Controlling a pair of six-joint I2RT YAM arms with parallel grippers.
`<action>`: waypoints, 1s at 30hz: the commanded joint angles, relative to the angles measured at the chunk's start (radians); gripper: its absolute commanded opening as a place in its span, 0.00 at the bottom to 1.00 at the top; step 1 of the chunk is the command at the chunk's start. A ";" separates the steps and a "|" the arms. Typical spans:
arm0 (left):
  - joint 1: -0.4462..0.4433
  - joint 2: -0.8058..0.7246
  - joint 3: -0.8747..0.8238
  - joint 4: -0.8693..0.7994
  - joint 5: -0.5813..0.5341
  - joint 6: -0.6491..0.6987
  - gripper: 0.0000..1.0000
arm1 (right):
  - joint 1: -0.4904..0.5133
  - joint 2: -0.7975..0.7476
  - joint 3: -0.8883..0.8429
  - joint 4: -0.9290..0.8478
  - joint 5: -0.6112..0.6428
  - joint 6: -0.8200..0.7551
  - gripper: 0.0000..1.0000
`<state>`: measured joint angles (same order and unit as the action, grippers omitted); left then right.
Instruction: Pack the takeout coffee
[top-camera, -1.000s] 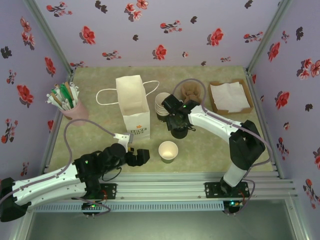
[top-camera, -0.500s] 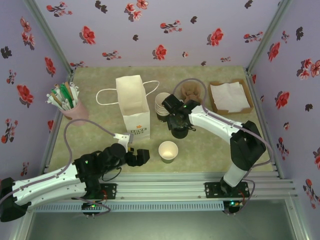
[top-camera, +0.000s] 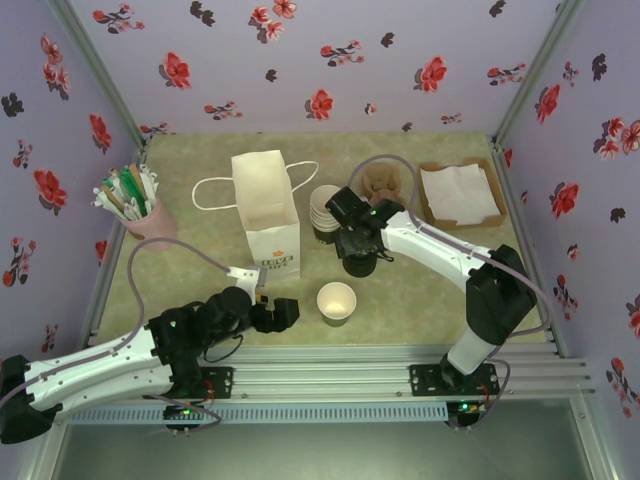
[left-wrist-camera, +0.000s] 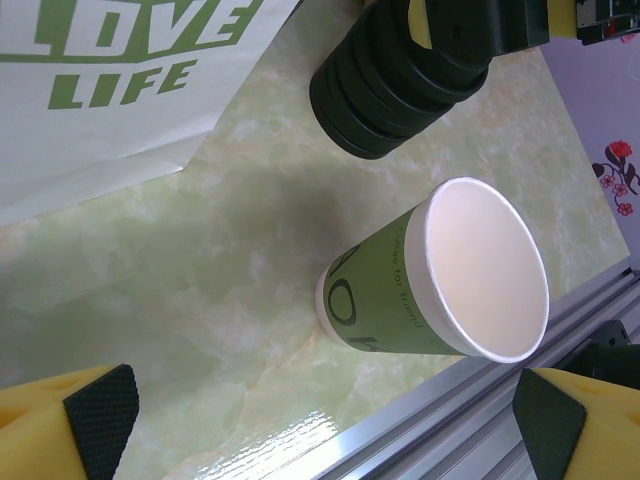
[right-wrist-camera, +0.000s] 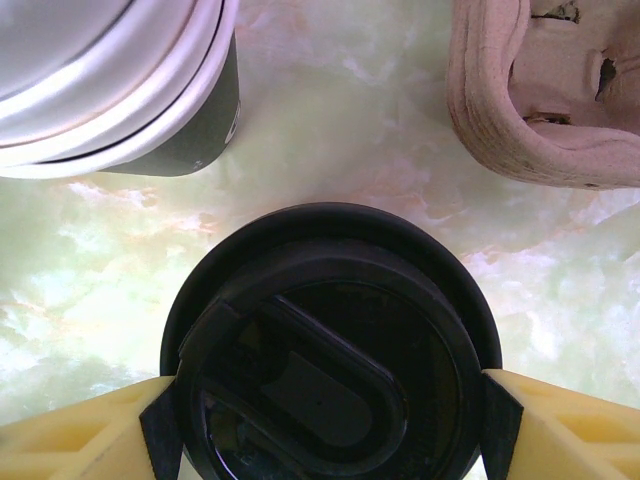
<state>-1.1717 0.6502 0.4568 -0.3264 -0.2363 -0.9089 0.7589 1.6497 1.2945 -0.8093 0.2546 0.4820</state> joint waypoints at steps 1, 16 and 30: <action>-0.008 -0.011 0.017 -0.008 -0.035 0.028 0.99 | -0.007 -0.023 0.009 -0.028 0.011 0.025 0.75; -0.008 -0.050 0.029 -0.028 -0.037 0.038 0.99 | -0.016 -0.117 0.016 -0.051 -0.043 0.048 0.75; -0.008 -0.168 0.084 -0.053 0.161 0.095 0.99 | 0.103 -0.338 -0.020 -0.140 -0.068 0.057 0.74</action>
<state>-1.1721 0.4992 0.5072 -0.3569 -0.1547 -0.8501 0.8215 1.3510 1.2915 -0.8867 0.1829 0.5129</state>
